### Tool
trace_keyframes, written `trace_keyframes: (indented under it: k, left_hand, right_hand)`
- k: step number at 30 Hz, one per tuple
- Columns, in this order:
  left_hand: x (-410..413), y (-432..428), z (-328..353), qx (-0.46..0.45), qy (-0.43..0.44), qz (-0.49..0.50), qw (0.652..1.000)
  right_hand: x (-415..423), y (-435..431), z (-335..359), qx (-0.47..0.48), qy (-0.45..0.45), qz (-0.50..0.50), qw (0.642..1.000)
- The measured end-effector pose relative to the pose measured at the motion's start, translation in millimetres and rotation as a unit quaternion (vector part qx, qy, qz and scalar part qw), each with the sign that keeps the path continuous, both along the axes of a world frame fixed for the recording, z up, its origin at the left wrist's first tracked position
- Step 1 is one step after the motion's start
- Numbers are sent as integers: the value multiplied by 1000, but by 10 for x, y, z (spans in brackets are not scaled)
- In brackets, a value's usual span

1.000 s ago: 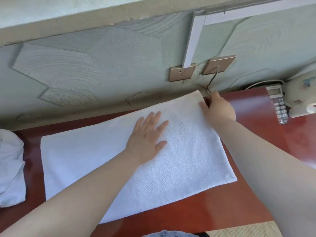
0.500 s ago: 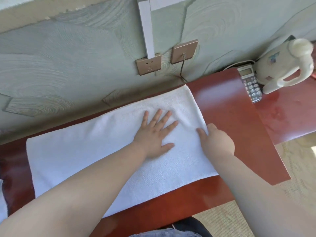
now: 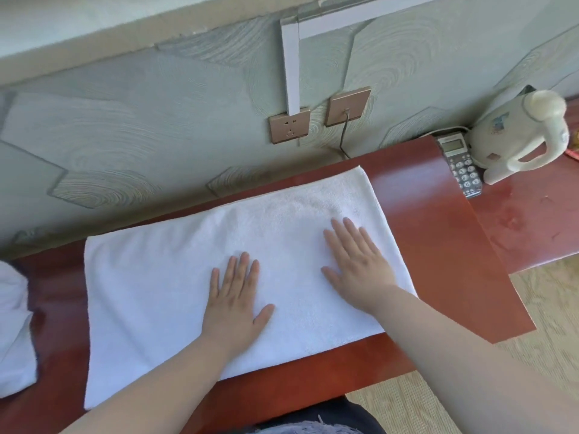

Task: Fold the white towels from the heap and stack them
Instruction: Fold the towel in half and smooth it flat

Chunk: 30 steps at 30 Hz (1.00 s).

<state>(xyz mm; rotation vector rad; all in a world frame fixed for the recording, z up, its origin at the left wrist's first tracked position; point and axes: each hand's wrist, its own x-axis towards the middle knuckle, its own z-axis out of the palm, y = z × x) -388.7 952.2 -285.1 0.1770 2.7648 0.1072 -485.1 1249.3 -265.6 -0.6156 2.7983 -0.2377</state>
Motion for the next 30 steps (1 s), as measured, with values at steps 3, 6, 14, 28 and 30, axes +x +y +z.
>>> trace_keyframes:
  k: [3, 6, 14, 28, 30]
  left_hand:
    - [358, -514, -2, -33, 1, 79, 996]
    - [612, -1054, 32, -64, -10, 213, 975]
    - [720, -1781, 25, -16, 3, 255, 967]
    - [1660, -2081, 33, 9, 5, 279, 960]
    - [1796, -2091, 39, 27, 4, 353, 935]
  right_hand:
    - [-404, -106, -130, 34, -43, 28, 998]
    - [-787, -256, -115, 75, -64, -68, 993]
    - [-406, -1520, -64, 83, -79, 13, 993]
    - [-175, -3649, -89, 57, -34, 377, 924]
    - [-84, -3808, -107, 61, -30, 465, 883]
